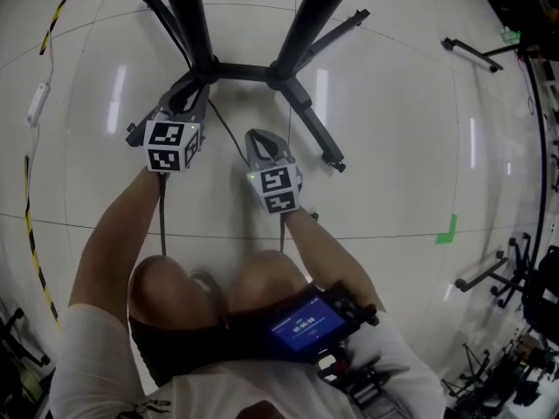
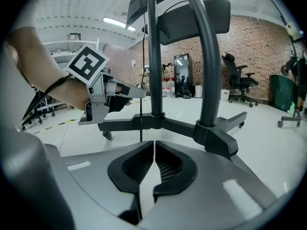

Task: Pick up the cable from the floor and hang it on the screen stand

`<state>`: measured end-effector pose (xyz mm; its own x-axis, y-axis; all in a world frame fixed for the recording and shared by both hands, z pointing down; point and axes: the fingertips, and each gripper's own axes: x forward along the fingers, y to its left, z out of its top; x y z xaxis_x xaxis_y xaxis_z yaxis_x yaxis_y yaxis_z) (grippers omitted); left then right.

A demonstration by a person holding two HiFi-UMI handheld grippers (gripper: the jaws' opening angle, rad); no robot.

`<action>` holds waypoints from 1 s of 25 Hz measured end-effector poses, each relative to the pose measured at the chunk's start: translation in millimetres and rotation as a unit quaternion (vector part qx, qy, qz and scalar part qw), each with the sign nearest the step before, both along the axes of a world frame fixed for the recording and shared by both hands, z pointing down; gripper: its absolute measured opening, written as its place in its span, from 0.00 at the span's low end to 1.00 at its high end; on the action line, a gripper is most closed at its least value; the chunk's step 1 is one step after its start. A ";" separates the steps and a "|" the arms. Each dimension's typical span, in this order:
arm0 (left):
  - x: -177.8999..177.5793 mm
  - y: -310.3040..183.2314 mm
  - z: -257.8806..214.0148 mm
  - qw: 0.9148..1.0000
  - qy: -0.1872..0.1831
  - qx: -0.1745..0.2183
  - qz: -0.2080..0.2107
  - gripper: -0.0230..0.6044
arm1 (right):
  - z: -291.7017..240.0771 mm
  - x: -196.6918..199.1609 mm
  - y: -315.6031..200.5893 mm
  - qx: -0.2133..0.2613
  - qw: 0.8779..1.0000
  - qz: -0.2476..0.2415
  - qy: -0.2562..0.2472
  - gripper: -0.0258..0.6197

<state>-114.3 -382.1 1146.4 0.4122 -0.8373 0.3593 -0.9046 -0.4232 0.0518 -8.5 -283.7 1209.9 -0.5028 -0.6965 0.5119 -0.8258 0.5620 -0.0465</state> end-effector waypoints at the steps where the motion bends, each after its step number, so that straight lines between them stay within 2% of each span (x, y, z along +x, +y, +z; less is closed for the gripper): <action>1: -1.7 -0.9 0.3 1.000 -0.001 -0.002 -0.005 0.14 | 0.8 -0.3 0.7 -0.001 1.000 0.000 0.001 0.08; 7: -8.8 -1.7 0.0 1.000 0.009 -0.014 -0.013 0.06 | 5.5 -1.4 0.2 -0.004 1.000 -0.003 0.006 0.09; 16: 4.5 5.8 -19.0 1.000 0.023 0.003 0.020 0.05 | 13.5 -14.6 4.1 -0.015 1.000 -0.026 0.005 0.13; 20: 17.3 11.2 -42.2 0.998 0.042 0.026 0.041 0.05 | 31.6 -22.9 12.3 -0.043 0.998 -0.051 0.011 0.24; 25: 31.3 12.8 -71.3 0.995 0.045 0.064 0.065 0.05 | 70.6 -18.8 29.4 -0.078 0.994 -0.064 0.035 0.27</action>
<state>-83.0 -369.3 1075.1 0.5460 -0.8109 0.2104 -0.8356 -0.5451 0.0676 -27.3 -254.3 1280.4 -0.5415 -0.5384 0.6457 -0.7526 0.6527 -0.0869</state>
